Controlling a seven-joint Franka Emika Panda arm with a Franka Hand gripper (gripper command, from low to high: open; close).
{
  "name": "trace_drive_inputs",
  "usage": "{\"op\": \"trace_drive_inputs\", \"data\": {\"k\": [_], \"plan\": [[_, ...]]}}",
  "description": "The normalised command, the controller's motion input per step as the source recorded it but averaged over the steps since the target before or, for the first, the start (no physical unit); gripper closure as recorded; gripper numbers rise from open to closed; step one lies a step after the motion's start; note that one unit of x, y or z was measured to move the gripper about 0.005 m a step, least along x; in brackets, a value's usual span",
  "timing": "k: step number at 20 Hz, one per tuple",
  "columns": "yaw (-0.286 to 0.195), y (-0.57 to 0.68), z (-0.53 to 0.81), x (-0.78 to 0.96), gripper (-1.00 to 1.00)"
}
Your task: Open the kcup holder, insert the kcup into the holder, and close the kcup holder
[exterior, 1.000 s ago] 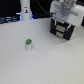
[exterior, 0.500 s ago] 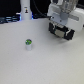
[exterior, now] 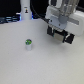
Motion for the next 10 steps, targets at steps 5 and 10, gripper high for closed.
{"op": "trace_drive_inputs", "data": {"k": [5,10], "plan": [[-0.092,-0.44,0.16,0.87,1.0],[-0.089,-0.48,0.22,0.77,1.0]]}}
